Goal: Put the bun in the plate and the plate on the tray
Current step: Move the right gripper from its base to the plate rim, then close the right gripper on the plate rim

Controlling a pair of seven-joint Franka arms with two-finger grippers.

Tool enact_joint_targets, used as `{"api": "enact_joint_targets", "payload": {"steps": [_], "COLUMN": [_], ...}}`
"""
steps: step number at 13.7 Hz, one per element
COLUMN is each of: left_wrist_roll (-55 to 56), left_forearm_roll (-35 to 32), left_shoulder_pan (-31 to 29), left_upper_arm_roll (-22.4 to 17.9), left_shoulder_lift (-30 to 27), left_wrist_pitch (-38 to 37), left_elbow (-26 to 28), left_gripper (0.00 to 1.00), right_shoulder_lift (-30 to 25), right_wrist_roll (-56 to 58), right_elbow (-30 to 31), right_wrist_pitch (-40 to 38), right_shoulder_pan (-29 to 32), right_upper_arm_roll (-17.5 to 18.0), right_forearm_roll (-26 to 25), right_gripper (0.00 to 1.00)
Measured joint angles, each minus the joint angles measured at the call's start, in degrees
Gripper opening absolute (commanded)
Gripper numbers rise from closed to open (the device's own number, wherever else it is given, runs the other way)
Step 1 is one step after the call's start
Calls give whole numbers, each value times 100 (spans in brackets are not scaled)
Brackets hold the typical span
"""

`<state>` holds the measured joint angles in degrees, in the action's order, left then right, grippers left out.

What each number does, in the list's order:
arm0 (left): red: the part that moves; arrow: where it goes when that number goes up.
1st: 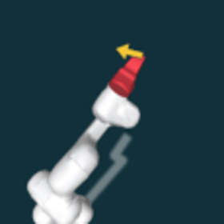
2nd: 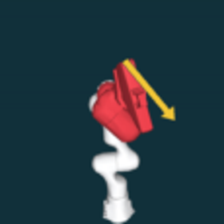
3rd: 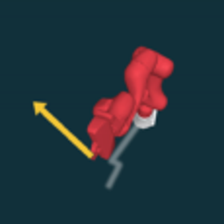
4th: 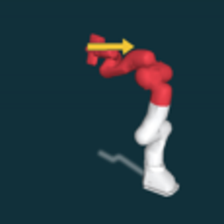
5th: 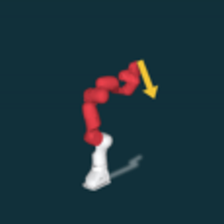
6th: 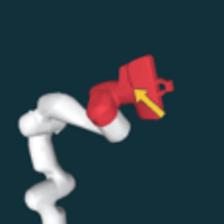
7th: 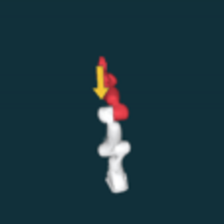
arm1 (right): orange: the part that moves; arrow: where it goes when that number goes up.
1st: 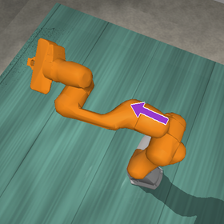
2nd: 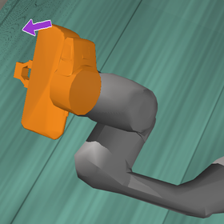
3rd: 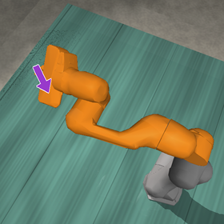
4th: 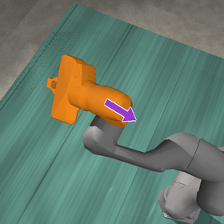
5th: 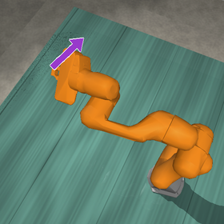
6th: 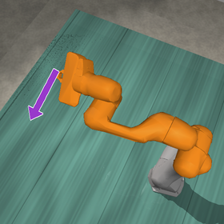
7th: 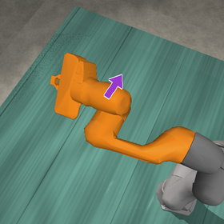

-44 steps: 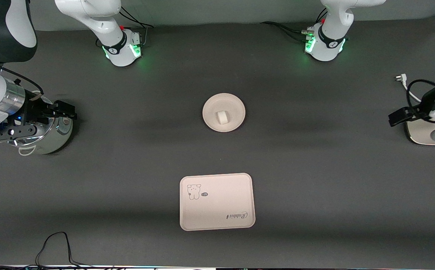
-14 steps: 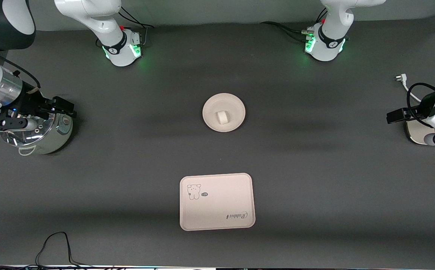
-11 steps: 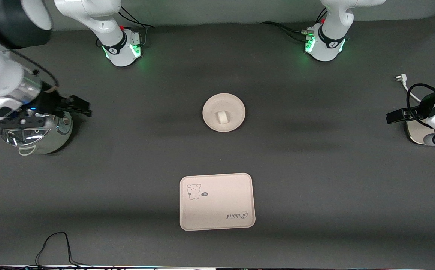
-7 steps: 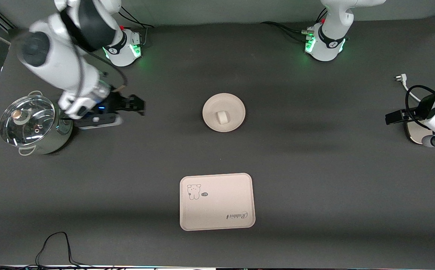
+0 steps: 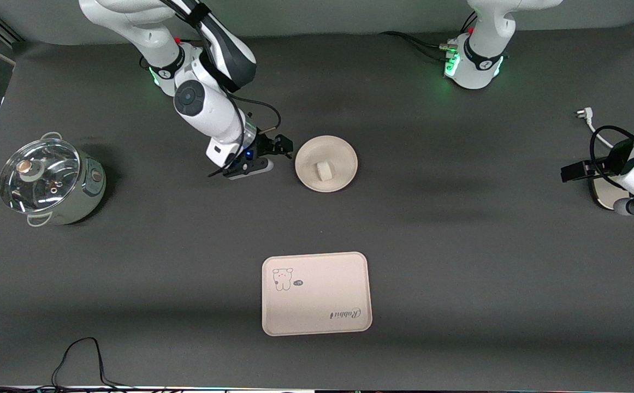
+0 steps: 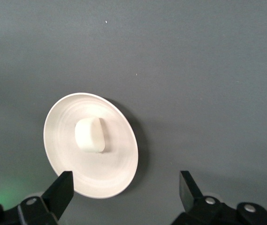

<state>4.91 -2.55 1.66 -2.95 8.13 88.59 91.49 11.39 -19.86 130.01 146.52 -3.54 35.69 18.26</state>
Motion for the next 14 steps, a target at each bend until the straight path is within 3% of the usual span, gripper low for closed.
{"api": "enact_joint_targets", "payload": {"steps": [7,10,12,13,14], "left_wrist_roll": [-2,-4,-5,-6,-6], "left_forearm_roll": [-2,-3,-3,-4,-5], "left_shoulder_pan": [-1,-1,-2,-2,-2], "left_upper_arm_roll": [-1,-2,-3,-3,-3], "left_shoulder_lift": [20,39,43,43,44], "left_wrist_pitch": [2,3,4,4,4], "left_elbow": [-2,-3,-4,-5,-6], "left_gripper": [100,100,100,100,100], "right_shoulder_lift": [1096,1607,1866,1935,2005], "right_wrist_roll": [-16,-31,-31,-31,-31], "right_elbow": [334,340,333,330,330], "right_wrist_pitch": [1404,2001,2238,2294,2411], "right_shoulder_pan": [-253,-370,-423,-428,-429], "right_upper_arm_roll": [1,1,1,1,0], "right_forearm_roll": [-26,-47,-72,-76,-77], "right_gripper": [98,84,60,42,14]}}
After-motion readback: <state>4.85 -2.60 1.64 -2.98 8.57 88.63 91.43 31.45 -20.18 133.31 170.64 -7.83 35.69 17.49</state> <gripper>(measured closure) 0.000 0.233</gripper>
